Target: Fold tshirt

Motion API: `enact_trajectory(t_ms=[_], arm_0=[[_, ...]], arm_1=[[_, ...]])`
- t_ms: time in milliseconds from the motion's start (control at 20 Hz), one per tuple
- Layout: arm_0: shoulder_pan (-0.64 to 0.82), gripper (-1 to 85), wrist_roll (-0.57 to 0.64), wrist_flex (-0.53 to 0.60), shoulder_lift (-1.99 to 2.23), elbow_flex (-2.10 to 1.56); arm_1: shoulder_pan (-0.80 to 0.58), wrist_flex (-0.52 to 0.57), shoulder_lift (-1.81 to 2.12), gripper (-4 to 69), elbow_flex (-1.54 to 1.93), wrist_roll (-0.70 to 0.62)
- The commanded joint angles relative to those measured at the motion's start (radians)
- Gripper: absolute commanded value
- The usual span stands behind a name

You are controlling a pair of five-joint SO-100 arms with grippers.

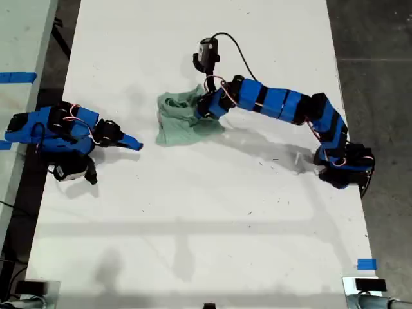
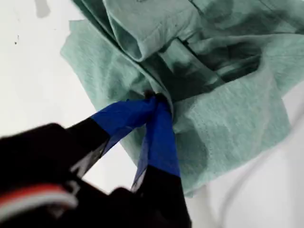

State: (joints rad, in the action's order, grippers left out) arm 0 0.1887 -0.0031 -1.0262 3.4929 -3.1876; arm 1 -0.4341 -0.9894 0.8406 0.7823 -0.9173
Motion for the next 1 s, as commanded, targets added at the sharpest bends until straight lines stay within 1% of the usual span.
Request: enact_trajectory(t_ms=[0, 200, 250, 350, 450, 500, 550, 700, 750, 900, 950], arm_0=[[-0.002, 0.1, -0.014, -0.003, 0.097, -0.011], [-0.003, 0.1, -0.014, -0.003, 0.097, -0.011], [-0.005, 0.1, -0.014, -0.003, 0.097, -0.011], [-0.003, 0.1, -0.014, -0.003, 0.097, -0.011], [0.002, 0.1, -0.014, -0.003, 0.097, -0.011], [0.002, 0.1, -0.014, -0.003, 0.097, -0.011], [0.005, 0.1, -0.014, -0.003, 0.097, -0.011], [0.011, 0.1, -0.014, -0.003, 0.097, -0.011], [0.011, 0.1, -0.014, -0.003, 0.097, -0.011], [0.003, 0.1, -0.012, -0.003, 0.097, -0.011], [0.002, 0.1, -0.012, -0.003, 0.097, -0.011]], arm_1=[[0.003, -0.012, 0.032, -1.1, -0.077, -0.015], [-0.011, 0.055, -0.015, -1.1, -0.087, -0.049], [-0.028, 0.092, -0.031, -1.1, -0.097, -0.075], [-0.069, 0.215, -0.048, -1.1, -0.100, -0.152], [-0.100, 0.328, -0.029, -1.0, -0.101, -0.192], [-0.106, 0.364, 0.002, -1.0, -0.101, -0.207], [-0.106, 0.376, 0.041, -1.0, -0.101, -0.210], [-0.051, 0.336, 0.213, -1.0, 0.014, -0.190], [-0.029, 0.302, 0.255, -1.0, 0.054, -0.184], [0.003, 0.067, 0.334, -1.0, 0.114, -0.173], [0.006, 0.014, 0.368, -1.0, 0.163, -0.176]])
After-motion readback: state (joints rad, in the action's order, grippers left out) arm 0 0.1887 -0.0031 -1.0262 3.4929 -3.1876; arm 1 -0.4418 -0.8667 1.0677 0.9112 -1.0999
